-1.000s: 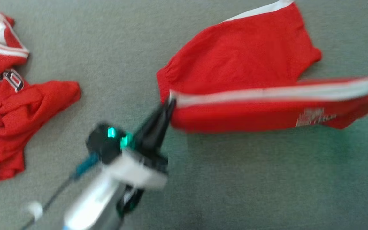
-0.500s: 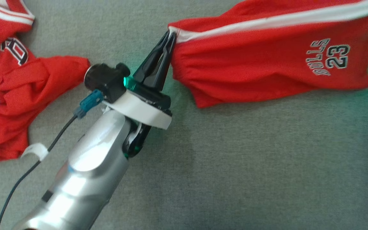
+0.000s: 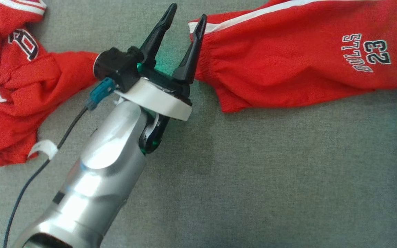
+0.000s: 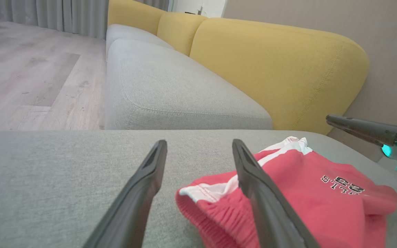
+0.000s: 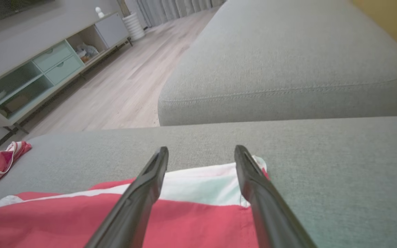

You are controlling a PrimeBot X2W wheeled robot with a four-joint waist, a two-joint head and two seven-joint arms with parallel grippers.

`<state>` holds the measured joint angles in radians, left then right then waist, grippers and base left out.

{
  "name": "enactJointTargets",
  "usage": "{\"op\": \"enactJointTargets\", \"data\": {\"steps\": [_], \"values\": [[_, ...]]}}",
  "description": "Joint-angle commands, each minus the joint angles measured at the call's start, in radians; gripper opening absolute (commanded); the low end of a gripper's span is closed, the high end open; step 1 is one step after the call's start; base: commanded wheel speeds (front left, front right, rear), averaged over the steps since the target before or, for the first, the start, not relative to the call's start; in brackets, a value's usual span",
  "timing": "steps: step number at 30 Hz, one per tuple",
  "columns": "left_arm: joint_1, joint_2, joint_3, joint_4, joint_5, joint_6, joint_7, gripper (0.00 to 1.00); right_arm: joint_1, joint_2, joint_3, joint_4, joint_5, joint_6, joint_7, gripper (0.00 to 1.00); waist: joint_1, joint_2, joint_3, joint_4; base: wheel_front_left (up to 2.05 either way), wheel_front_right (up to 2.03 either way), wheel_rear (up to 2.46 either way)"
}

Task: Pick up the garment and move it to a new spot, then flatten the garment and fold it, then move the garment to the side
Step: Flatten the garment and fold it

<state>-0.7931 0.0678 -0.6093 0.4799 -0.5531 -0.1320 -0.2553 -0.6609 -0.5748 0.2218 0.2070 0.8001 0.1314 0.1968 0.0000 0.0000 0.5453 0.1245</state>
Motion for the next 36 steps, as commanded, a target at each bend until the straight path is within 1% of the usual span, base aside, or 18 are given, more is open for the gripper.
{"op": "enactJointTargets", "data": {"steps": [1,3,4,8,12,15,18,19,20,21,24,27,29,34,36], "values": [[0.013,0.016,0.033,-0.027,0.012,0.002,-0.006,1.0,0.027,-0.017,0.002,-0.028,-0.003,-0.001,-0.013,1.0,0.0,0.0,-0.011,-0.005,0.0,0.0,0.0],[0.048,0.021,0.064,-0.047,0.048,0.013,-0.006,1.0,0.056,-0.018,0.0,-0.013,-0.023,-0.001,-0.049,1.0,0.0,0.0,-0.03,-0.01,0.0,0.0,0.0],[0.07,0.025,0.082,-0.063,0.074,0.028,-0.006,1.0,0.072,-0.011,-0.006,-0.003,-0.028,-0.001,-0.06,1.0,0.0,0.0,-0.04,-0.012,0.0,0.0,0.0],[0.178,0.03,0.159,-0.17,0.207,0.111,-0.006,1.0,0.131,0.021,-0.04,0.057,-0.085,-0.001,-0.083,1.0,0.0,0.0,-0.074,-0.007,0.0,0.0,0.0],[0.3,0.021,0.214,-0.296,0.335,0.186,-0.006,1.0,0.153,0.068,-0.093,0.156,-0.157,-0.001,-0.091,1.0,0.0,0.0,-0.103,0.024,0.0,0.0,0.0],[0.381,0.011,0.234,-0.373,0.399,0.221,-0.006,1.0,0.144,0.097,-0.132,0.261,-0.216,-0.001,-0.088,1.0,0.0,0.0,-0.119,0.055,0.0,0.0,0.0],[0.443,0.003,0.241,-0.419,0.432,0.235,-0.006,1.0,0.132,0.126,-0.15,0.36,-0.252,-0.001,-0.07,1.0,0.0,0.0,-0.133,0.085,0.0,0.0,0.0],[0.459,0.001,0.242,-0.429,0.439,0.237,-0.006,1.0,0.126,0.134,-0.156,0.388,-0.258,-0.001,-0.067,0.57,0.0,0.0,-0.137,0.094,0.0,0.0,0.0],[0.472,-0.001,0.243,-0.435,0.447,0.238,-0.006,1.0,0.12,0.139,-0.16,0.409,-0.264,-0.001,-0.07,0.19,0.0,0.0,-0.14,0.1,0.0,0.0,0.0],[0.484,-0.002,0.245,-0.44,0.452,0.239,-0.006,1.0,0.114,0.144,-0.162,0.426,-0.267,-0.001,-0.075,0.0,0.0,0.0,-0.144,0.105,0.0,0.0,0.0],[0.512,-0.006,0.256,-0.444,0.456,0.238,-0.006,1.0,0.1,0.147,-0.181,0.467,-0.261,-0.001,-0.107,0.0,0.0,0.0,-0.159,0.105,0.0,0.0,0.0],[0.53,-0.009,0.275,-0.445,0.459,0.239,-0.006,1.0,0.1,0.129,-0.198,0.487,-0.257,-0.001,-0.131,0.0,0.0,0.0,-0.175,0.082,0.0,0.0,0.0],[0.537,-0.009,0.287,-0.45,0.461,0.232,-0.006,1.0,0.109,0.103,-0.21,0.492,-0.256,-0.001,-0.139,0.0,0.0,0.0,-0.185,0.058,0.0,0.0,0.0],[0.543,-0.011,0.307,-0.449,0.468,0.209,-0.006,1.0,0.142,-0.002,-0.228,0.486,-0.248,-0.001,-0.147,0.0,0.0,0.0,-0.192,-0.006,0.0,0.0,0.0],[0.539,-0.011,0.309,-0.445,0.471,0.199,-0.006,1.0,0.149,-0.031,-0.228,0.467,-0.238,-0.001,-0.151,0.0,0.0,0.0,-0.19,-0.025,0.0,0.0,0.0]]}}
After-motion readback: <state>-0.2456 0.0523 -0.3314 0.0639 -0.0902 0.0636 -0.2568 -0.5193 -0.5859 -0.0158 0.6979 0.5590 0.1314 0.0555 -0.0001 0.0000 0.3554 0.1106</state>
